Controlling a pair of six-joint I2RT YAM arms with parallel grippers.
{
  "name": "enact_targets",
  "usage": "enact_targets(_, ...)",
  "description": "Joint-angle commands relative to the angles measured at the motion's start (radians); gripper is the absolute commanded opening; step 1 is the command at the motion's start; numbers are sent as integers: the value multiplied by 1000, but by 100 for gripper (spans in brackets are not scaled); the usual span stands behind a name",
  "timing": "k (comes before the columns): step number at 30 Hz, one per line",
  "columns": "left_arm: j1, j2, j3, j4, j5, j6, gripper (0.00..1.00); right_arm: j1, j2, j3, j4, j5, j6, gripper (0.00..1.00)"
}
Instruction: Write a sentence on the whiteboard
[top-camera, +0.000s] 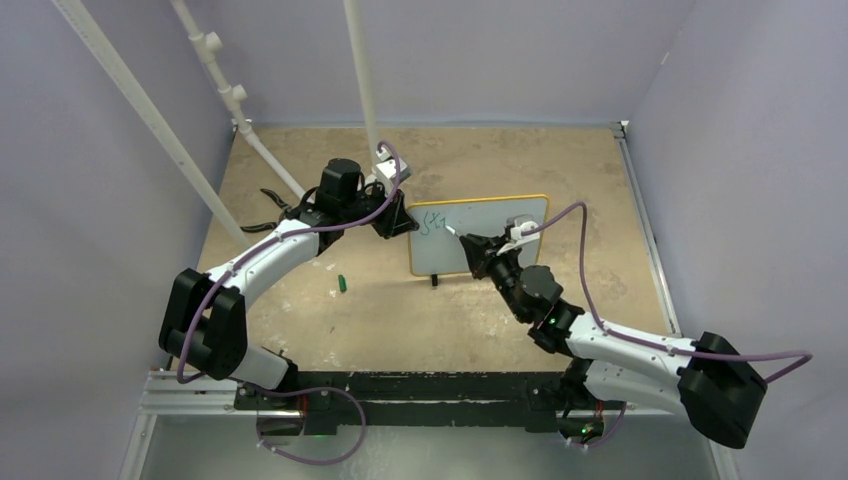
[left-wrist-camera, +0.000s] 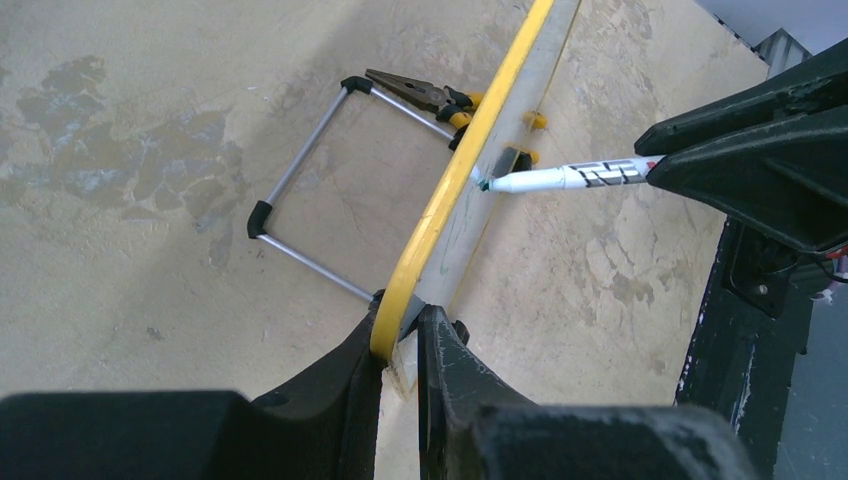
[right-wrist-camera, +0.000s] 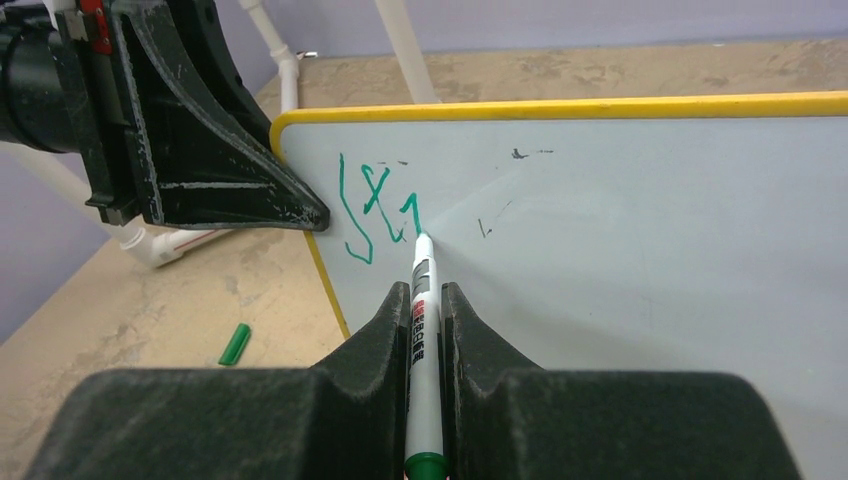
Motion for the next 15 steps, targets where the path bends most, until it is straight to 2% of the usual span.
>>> enact_targets(1,-5,-21,2,2,-44,35,0,-5,-36,-13,60,69,-5,0)
enact_targets(9,-4,-21,2,2,-43,35,0,-5,-52,-29,47,89,5,0)
enact_targets(15,-4,-22,3,2,-44,35,0,-5,-90,-54,78,43,-10,0)
